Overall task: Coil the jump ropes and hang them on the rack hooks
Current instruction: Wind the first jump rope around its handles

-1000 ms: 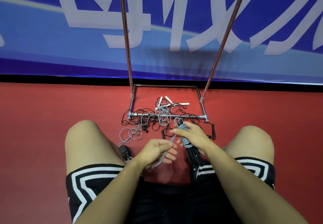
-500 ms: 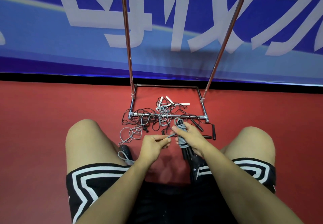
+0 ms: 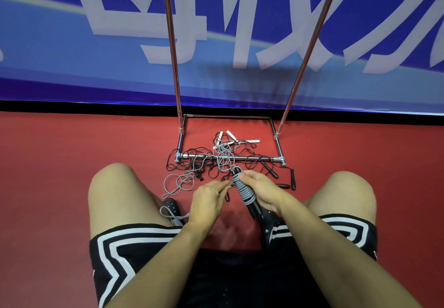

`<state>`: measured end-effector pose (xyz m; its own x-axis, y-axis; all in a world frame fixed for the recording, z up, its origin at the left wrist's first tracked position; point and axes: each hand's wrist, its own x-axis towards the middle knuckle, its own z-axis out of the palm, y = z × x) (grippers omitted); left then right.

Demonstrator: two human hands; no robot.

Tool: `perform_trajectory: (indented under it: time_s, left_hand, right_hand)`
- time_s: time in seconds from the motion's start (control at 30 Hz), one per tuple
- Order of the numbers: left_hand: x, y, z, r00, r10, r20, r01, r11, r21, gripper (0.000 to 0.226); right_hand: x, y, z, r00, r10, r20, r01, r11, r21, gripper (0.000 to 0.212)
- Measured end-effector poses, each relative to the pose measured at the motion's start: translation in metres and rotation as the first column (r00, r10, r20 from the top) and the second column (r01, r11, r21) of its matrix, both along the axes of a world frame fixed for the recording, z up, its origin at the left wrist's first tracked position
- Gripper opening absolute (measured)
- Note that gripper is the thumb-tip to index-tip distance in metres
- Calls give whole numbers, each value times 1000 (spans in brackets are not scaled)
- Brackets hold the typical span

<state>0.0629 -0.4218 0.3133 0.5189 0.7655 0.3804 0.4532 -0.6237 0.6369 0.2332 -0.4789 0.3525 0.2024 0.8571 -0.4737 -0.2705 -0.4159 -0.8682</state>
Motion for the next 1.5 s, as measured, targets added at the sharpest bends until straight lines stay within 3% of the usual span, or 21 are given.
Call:
perform_trajectory:
  time_s: [0.1,0.23,0.37,0.43,0.6,0.73,0.87,0.93,1.0,1.2,1.37,1.5]
  left_hand:
    - [1,1,-2,1000,-19,-4,19,998,66,39]
    - [3,0,-6,998,-44,-36,47,995,87,31]
    - [3,-2,-7,998,-16,-59,21,996,88,13]
    - [3,-2,-7,998,-10,-67,15,997,71,11]
    - [5,-3,2,985,25,-173,-65,971,-229,20]
    - [0,1,-3,971,-76,-226,-66,824,-562,32]
    - [5,1,-14,971,-239,-24,124,586,-801,30]
    - [8,-3,-12,966,-257,30,166,528,-833,34]
    - [8,-3,-10,968,-244,64,195,565,-802,32]
    - [2,7,1,992,-82,99,123,834,-538,19]
    - [2,4,4,993,1,114,52,886,-461,19]
    - [0,3,8,988,52,146,-11,962,-273,25]
  right_hand:
    - [4,-1,2,999,10,53,-11,1000,19,17]
    - [0,-3,3,998,58,14,-58,998,-9,34]
    - [-4,0,0,985,82,154,-81,997,-10,40]
    - [-4,0,-2,984,86,153,-85,996,-13,41]
    - [-3,-1,-5,976,71,207,-79,996,29,37]
    - [7,-4,-1,960,-5,280,-11,998,55,32]
    - [9,-6,-3,952,-38,304,13,997,82,35]
    - [8,-6,-4,953,-63,298,34,994,102,34]
    - [7,-5,-3,964,-101,248,74,991,114,34]
    - [8,-4,6,961,-170,218,143,980,136,34]
    - [4,0,5,978,-161,133,146,982,117,37]
    - [6,1,7,984,-142,-111,155,981,120,27]
